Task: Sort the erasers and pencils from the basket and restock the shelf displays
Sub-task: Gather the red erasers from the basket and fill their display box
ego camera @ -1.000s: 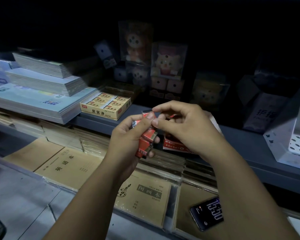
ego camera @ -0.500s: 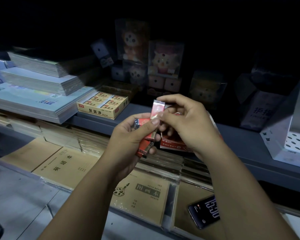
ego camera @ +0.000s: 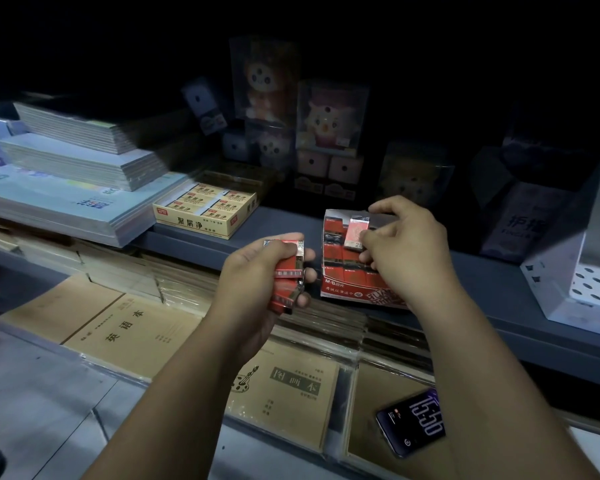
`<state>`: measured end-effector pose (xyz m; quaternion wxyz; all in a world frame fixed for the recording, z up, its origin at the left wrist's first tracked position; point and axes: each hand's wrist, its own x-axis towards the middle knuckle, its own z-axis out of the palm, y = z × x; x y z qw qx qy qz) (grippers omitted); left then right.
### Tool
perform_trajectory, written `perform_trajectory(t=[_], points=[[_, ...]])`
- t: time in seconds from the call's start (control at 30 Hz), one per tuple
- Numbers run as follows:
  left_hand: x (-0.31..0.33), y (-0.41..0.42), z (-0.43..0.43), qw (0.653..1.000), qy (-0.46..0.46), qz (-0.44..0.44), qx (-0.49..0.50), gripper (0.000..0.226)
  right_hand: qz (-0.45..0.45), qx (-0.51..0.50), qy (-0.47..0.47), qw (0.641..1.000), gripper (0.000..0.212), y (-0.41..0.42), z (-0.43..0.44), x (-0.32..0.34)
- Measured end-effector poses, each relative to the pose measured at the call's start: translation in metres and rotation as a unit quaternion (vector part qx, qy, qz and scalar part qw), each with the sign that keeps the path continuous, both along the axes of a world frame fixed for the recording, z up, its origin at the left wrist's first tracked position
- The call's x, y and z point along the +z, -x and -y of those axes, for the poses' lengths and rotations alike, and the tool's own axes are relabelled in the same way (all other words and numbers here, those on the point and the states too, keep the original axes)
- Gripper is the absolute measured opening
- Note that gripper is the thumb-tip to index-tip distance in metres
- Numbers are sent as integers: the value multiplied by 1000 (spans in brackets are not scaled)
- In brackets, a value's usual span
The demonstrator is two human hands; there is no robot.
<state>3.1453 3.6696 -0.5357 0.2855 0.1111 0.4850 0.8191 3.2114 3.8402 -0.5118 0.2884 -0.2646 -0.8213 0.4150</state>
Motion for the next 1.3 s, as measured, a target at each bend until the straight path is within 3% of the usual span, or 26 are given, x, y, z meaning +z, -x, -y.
perform_trajectory(t=[0.17, 0.37, 0.4, 0.47, 0.53, 0.77, 0.97, 1.07, 1.17, 1.3], points=[[1, -3, -1, 1000, -3, 4, -1, 25, 43, -47, -65, 996, 6, 9, 1, -4], [-1, -3, 0, 1000, 1, -2, 1, 24, 88, 4, -52, 995, 6, 4, 3, 2], [0, -3, 0, 1000, -1, -2, 1, 24, 95, 8, -50, 994, 14, 4, 3, 2], [0, -3, 1, 1000, -7, 1, 4, 24, 94, -4, -52, 994, 18, 5, 3, 0], [1, -4, 1, 1000, -12, 1, 7, 24, 88, -33, -73, 993, 5, 8, 2, -3], [0, -3, 0, 998, 26, -39, 30, 24, 91, -81, -91, 988, 18, 16, 2, -4], [-2, -2, 1, 999, 8, -35, 29, 23, 110, -14, -88, 990, 13, 8, -1, 2], [-3, 0, 1, 999, 2, -33, 30, 27, 65, 39, -115, 990, 8, 2, 5, 6], [-3, 0, 1, 999, 3, -42, 28, 34, 45, 131, -47, 989, 14, -4, 14, 14], [-2, 0, 2, 998, 1, -70, 4, 44, -6, 207, 34, 978, 5, -7, 20, 20]])
